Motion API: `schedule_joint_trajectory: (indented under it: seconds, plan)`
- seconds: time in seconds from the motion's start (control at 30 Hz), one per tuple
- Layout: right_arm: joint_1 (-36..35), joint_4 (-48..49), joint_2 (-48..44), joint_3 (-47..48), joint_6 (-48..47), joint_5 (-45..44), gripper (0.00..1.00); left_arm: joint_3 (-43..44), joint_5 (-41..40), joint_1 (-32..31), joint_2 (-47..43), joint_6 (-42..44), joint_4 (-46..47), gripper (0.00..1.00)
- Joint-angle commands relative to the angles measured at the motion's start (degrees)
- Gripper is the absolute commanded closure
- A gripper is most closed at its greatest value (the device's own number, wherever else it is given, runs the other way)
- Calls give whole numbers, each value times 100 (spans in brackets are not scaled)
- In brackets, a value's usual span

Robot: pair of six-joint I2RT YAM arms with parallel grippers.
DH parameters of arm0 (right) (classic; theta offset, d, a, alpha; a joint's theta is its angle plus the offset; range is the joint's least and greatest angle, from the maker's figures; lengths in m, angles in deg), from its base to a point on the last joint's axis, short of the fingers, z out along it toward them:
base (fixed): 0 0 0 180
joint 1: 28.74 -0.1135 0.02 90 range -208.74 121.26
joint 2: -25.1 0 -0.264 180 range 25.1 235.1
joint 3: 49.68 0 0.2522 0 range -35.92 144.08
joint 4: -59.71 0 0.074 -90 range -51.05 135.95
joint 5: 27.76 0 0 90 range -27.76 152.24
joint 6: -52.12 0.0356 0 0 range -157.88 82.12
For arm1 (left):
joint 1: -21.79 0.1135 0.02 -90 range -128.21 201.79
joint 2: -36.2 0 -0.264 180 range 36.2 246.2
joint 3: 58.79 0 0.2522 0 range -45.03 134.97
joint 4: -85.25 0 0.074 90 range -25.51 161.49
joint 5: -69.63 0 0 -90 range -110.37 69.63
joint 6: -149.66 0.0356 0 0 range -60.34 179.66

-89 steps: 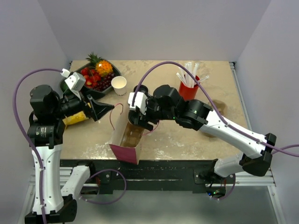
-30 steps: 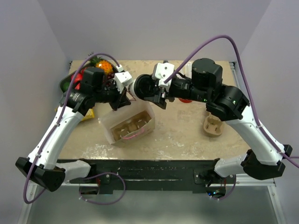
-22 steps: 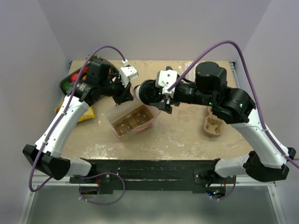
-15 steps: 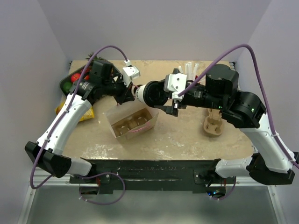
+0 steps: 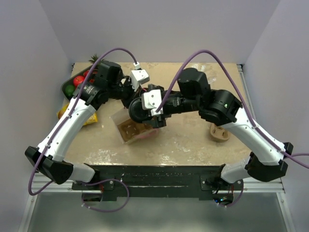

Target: Pack the takeout coffee

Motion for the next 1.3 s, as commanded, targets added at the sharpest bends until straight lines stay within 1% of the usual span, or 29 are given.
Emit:
schedule_joint_trajectory:
  seconds: [0.0,0.07,0.2,0.43,0.53,0.7,0.77,1.0,1.17,1.27]
  plan:
    - [-213,366,158,-390,-336,221,100,17,155,-242,-196,-190,321,100]
    - [-266,384,115,-601,-494,230,100,-1,50,-321,-196,-303,356,100]
    - [-380,577,-149,-1435,-670,133,100,-27,-118,-322,-135,-515,444,100]
    - [-433,910,-386,-1885,-486,-52,100,-115,-65,-339,-170,-577,488,100]
    - [-433,1191,-386,-2245,-521,-78,100,-229,-250,-401,-319,-568,558,100]
    - [-468,1649,-387,-2956,-442,-289,100,-554,-109,-549,-530,-673,541,100]
    - [-503,1842,-387,-3106,-468,-455,100,-668,-109,-638,-574,-674,506,100]
    - [-521,2290,-176,-2940,-240,-974,100,-888,-197,-866,-662,-787,619,100]
    - [-530,3107,-316,-3615,-371,-948,100,-959,-22,-858,-645,-893,673,100]
    - [-530,3337,-194,-3731,-573,-966,100,-941,31,-858,-618,-937,655,100]
